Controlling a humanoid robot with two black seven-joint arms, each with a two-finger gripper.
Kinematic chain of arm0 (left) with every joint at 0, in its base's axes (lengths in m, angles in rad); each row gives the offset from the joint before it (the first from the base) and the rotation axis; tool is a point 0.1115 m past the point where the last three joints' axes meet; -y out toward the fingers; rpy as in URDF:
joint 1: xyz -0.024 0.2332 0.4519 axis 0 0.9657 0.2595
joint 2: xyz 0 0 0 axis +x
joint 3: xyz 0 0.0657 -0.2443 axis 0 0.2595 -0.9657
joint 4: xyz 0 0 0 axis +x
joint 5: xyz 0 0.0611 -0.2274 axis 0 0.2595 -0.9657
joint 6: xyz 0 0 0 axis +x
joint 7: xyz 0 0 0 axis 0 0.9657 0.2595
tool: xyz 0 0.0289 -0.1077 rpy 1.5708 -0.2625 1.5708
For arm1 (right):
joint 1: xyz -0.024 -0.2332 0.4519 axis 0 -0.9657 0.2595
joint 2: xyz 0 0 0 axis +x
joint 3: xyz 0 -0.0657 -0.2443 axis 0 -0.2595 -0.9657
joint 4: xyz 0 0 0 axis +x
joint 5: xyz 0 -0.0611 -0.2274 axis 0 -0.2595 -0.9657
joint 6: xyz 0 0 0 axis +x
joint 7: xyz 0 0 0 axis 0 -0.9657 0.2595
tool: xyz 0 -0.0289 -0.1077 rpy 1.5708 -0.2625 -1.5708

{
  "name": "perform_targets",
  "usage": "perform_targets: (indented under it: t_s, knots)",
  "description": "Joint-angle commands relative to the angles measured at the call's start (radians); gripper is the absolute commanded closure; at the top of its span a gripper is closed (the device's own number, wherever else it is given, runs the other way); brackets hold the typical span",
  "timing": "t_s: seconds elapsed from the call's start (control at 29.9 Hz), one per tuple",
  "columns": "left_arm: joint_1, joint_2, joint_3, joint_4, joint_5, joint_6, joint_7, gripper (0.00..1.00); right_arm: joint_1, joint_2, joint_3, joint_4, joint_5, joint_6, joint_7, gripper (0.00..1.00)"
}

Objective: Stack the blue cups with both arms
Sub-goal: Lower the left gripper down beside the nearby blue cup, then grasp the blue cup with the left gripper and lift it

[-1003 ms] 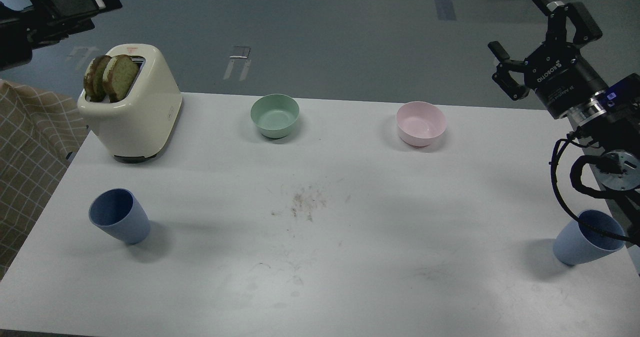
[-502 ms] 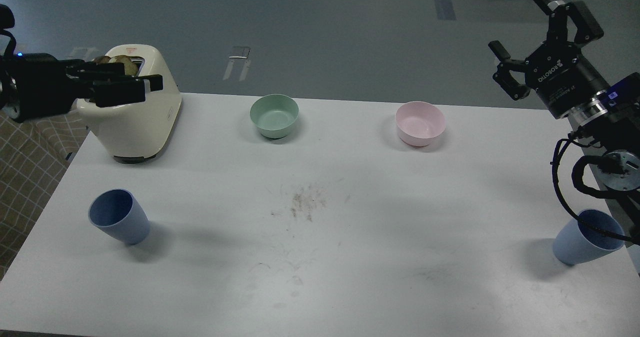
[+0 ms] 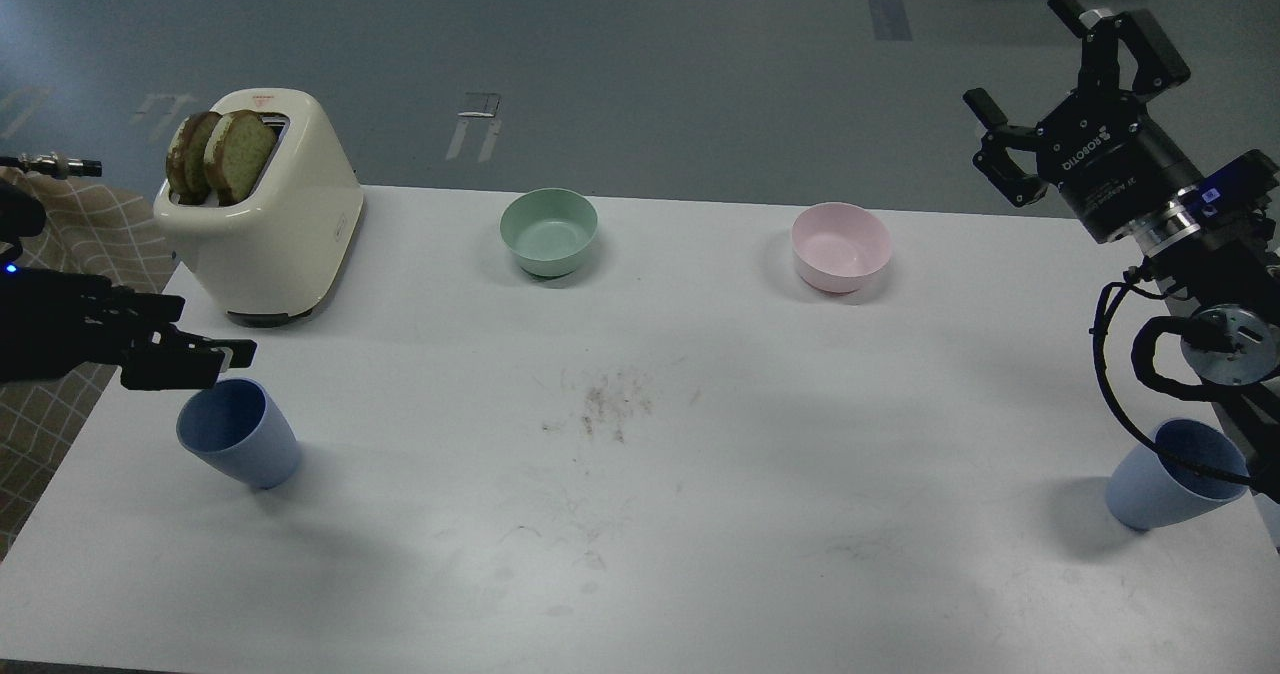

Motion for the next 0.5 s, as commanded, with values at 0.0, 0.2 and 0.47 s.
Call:
perform_targets:
  t_s: [0.0,0.2,0.47]
  knots:
    - [0.0,-0.038,0.013,0.036,-0.02,0.0,0.003,0.04,-0.002,0.002,0.0,0.0,-0.007,0.0,0.0,0.0]
    - [0.002,-0.084,0.059,0.116,-0.023,0.0,0.003,0.05,-0.004,0.0,0.003,0.0,-0.007,0.0,0.0,0.0]
    - [0.052,-0.118,0.06,0.178,-0.02,0.0,0.005,0.06,-0.008,-0.007,0.003,0.001,-0.007,0.0,0.0,0.0]
